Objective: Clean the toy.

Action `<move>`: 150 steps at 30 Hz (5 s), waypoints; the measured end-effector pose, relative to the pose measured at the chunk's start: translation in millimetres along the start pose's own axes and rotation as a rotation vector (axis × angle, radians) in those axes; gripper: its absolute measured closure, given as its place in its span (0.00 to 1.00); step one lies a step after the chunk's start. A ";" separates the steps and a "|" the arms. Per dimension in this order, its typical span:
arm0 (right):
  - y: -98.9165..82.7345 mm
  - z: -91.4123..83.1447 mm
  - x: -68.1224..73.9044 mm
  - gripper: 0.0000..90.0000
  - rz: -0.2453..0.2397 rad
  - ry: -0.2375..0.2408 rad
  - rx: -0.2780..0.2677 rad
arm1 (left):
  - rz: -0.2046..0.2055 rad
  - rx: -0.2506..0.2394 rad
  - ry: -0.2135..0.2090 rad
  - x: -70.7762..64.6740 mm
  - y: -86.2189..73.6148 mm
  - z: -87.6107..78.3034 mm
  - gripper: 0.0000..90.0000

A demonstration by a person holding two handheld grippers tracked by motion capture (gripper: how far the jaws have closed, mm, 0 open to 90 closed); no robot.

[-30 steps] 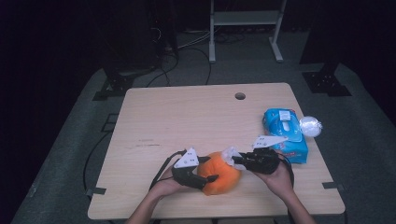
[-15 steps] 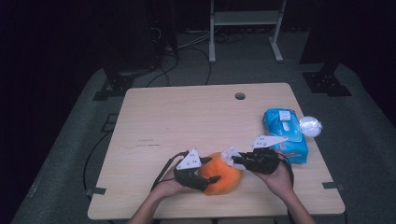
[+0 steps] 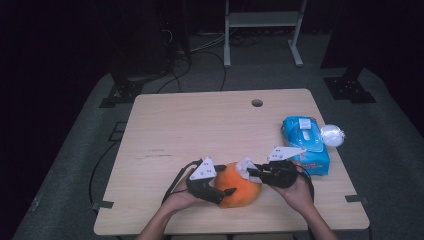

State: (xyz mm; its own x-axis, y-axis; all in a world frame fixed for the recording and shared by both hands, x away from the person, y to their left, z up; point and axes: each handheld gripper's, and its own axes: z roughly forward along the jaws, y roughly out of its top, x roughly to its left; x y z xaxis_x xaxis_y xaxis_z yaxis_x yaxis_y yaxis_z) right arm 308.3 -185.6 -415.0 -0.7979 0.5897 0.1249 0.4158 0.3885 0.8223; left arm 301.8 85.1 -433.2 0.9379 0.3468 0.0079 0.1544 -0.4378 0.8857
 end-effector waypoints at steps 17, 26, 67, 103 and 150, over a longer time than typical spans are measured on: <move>2.8 -8.3 -1.6 0.86 -0.025 -0.042 0.011 | -0.099 0.045 -0.014 3.6 -7.2 12.4 0.10; 17.4 -13.1 21.3 0.86 -0.099 -0.016 -0.031 | -0.015 0.010 -0.013 -6.8 4.3 8.8 0.30; 12.9 0.0 23.5 0.86 -0.049 0.043 -0.007 | -0.078 0.009 -0.024 -5.6 -2.3 18.5 0.18; 2.9 5.5 25.8 0.87 -0.056 0.002 -0.056 | -0.006 0.019 -0.009 11.1 2.9 3.9 0.08; 0.6 -4.8 20.8 0.86 -0.050 -0.041 -0.083 | -0.039 -0.029 -0.037 15.1 -7.8 -5.5 0.27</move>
State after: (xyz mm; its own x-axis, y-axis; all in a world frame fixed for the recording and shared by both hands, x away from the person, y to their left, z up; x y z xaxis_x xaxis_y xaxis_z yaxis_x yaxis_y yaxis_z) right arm 289.9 -176.4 -409.3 -0.7977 0.5999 0.0609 0.3367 0.3594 0.8703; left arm 313.1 98.4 -437.4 0.9423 0.3320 -0.0433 0.1823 -0.4003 0.8981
